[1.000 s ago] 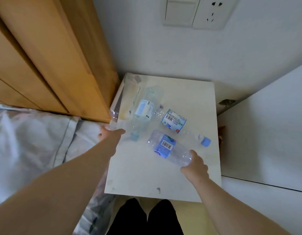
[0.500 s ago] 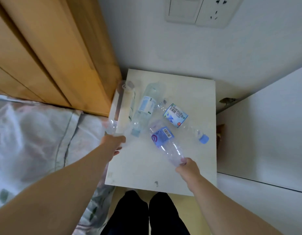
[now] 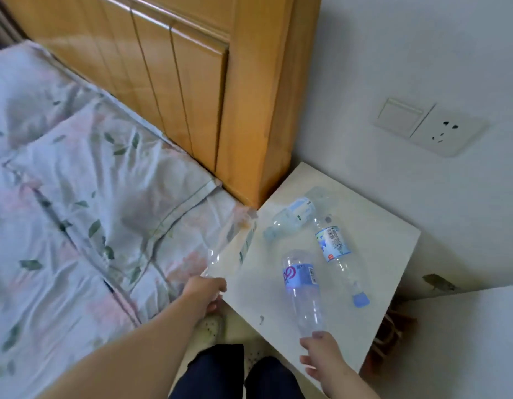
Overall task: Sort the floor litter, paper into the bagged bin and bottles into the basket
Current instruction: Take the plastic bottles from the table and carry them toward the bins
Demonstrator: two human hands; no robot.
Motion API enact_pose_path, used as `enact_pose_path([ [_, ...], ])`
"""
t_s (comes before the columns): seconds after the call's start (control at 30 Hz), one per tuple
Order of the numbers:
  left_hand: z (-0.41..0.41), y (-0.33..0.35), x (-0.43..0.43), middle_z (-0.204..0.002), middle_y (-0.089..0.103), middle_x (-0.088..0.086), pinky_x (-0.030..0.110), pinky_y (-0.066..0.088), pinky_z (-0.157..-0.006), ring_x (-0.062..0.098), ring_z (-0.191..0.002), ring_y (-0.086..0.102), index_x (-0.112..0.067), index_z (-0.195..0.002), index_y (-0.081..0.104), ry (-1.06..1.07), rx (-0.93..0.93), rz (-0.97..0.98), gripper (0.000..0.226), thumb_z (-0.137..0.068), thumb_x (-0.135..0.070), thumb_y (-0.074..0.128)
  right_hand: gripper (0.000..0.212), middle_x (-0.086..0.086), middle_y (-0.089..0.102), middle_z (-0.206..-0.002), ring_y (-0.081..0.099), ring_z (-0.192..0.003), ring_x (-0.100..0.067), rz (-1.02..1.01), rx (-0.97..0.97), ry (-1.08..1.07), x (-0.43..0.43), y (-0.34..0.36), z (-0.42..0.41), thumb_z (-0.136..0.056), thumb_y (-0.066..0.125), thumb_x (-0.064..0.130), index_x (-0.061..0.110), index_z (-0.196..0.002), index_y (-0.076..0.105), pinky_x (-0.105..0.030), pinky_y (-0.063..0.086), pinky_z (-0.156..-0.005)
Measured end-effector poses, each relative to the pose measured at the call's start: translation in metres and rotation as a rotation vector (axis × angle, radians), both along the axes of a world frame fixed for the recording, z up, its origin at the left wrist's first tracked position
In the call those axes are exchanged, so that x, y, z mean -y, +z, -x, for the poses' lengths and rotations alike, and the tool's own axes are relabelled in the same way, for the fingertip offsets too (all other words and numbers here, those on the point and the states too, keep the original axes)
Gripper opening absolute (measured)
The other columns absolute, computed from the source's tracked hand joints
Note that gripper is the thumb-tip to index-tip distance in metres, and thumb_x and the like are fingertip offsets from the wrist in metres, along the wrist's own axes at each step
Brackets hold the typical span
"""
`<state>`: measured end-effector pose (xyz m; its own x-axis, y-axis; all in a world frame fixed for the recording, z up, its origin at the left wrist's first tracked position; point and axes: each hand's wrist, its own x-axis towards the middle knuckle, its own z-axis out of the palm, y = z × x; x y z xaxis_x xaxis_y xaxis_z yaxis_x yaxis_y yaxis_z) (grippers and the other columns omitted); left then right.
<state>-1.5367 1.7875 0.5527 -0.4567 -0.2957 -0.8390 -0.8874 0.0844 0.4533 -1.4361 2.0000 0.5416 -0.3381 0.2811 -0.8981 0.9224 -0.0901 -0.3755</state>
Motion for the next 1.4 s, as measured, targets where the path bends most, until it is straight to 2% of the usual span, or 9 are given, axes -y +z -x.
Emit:
enact_pose_path([
  [0.2,-0.052,0.022,0.024,-0.063,0.05,0.014,0.027,0.035,-0.05,0.021,-0.054,0.045,-0.003,-0.073,0.05,0.313,-0.09,-0.087,0.012,-0.079,0.005,0.057,0.014,-0.01,0.042,-0.064,0.046,-0.053,-0.022,-0.02,-0.091,0.294,0.025,0.019,-0.003,-0.077,0.056,0.0,0.008,-0.07,0.047,-0.021,0.029,-0.047],
  [0.37,-0.092,0.04,0.066,-0.065,0.053,0.009,0.023,0.039,-0.048,0.015,-0.052,0.052,-0.008,-0.08,0.05,0.574,-0.155,-0.157,0.012,-0.081,-0.001,0.059,0.017,-0.004,0.047,-0.077,0.05,-0.06,-0.016,0.073,-0.205,0.449,0.086,0.042,0.007,-0.085,0.053,0.005,0.013,-0.099,0.046,-0.022,0.032,-0.05],
  [0.6,-0.193,0.074,0.169,-0.078,0.054,0.005,0.023,0.045,-0.049,0.013,-0.061,0.056,-0.01,-0.086,0.052,0.855,-0.324,-0.225,0.014,-0.079,-0.002,0.06,0.014,-0.001,0.048,-0.07,0.047,-0.054,-0.013,0.162,-0.356,0.677,0.22,0.081,-0.013,-0.091,0.052,0.01,0.016,-0.081,0.046,-0.021,0.033,-0.048],
  [0.8,-0.327,0.127,0.265,-0.08,0.053,0.007,0.027,0.049,-0.062,0.015,-0.066,0.055,-0.008,-0.085,0.055,1.087,-0.524,-0.136,0.009,-0.08,-0.003,0.061,0.014,-0.005,0.054,-0.082,0.054,-0.067,-0.017,0.452,-0.363,0.781,0.371,0.133,-0.107,-0.094,0.05,0.015,0.011,-0.081,0.051,-0.029,0.041,-0.061],
  [0.93,-0.416,0.172,0.323,-0.076,0.056,0.007,0.027,0.048,-0.059,0.016,-0.064,0.055,-0.007,-0.09,0.059,1.253,-0.682,-0.011,0.01,-0.081,-0.008,0.062,0.015,-0.008,0.057,-0.09,0.056,-0.076,-0.021,0.65,-0.366,0.902,0.46,0.182,-0.187,-0.095,0.051,0.021,0.008,-0.088,0.053,-0.034,0.048,-0.074],
  [1.1,-0.513,0.231,0.369,-0.075,0.055,0.003,0.024,0.047,-0.058,0.013,-0.062,0.051,-0.013,-0.088,0.06,1.425,-0.895,0.116,0.005,-0.087,-0.018,0.062,0.014,-0.007,0.061,-0.089,0.058,-0.075,-0.021,0.829,-0.341,1.083,0.544,0.235,-0.282,-0.094,0.055,0.023,0.011,-0.1,0.053,-0.033,0.047,-0.073],
  [1.17,-0.56,0.25,0.389,-0.075,0.054,0.003,0.024,0.047,-0.061,0.014,-0.062,0.05,-0.014,-0.085,0.06,1.511,-0.979,0.184,0.008,-0.088,-0.021,0.062,0.012,-0.009,0.061,-0.089,0.058,-0.076,-0.021,0.888,-0.299,1.173,0.581,0.254,-0.327,-0.093,0.056,0.023,0.012,-0.095,0.054,-0.033,0.048,-0.075],
  [1.3,-0.634,0.271,0.424,-0.074,0.051,0.003,0.026,0.045,-0.06,0.014,-0.059,0.047,-0.018,-0.085,0.06,1.648,-1.062,0.24,0.007,-0.091,-0.016,0.059,0.015,-0.009,0.062,-0.089,0.058,-0.076,-0.021,0.958,-0.21,1.33,0.639,0.275,-0.403,-0.092,0.058,0.024,0.009,-0.093,0.056,-0.03,0.047,-0.063],
  [1.4,-0.687,0.28,0.456,-0.073,0.051,0.003,0.026,0.045,-0.058,0.012,-0.057,0.047,-0.015,-0.088,0.057,1.751,-1.092,0.29,0.012,-0.088,-0.026,0.063,0.015,-0.009,0.061,-0.083,0.056,-0.071,-0.019,1.001,-0.147,1.437,0.683,0.284,-0.456,-0.091,0.057,0.023,0.008,-0.092,0.055,-0.029,0.046,-0.062],
])
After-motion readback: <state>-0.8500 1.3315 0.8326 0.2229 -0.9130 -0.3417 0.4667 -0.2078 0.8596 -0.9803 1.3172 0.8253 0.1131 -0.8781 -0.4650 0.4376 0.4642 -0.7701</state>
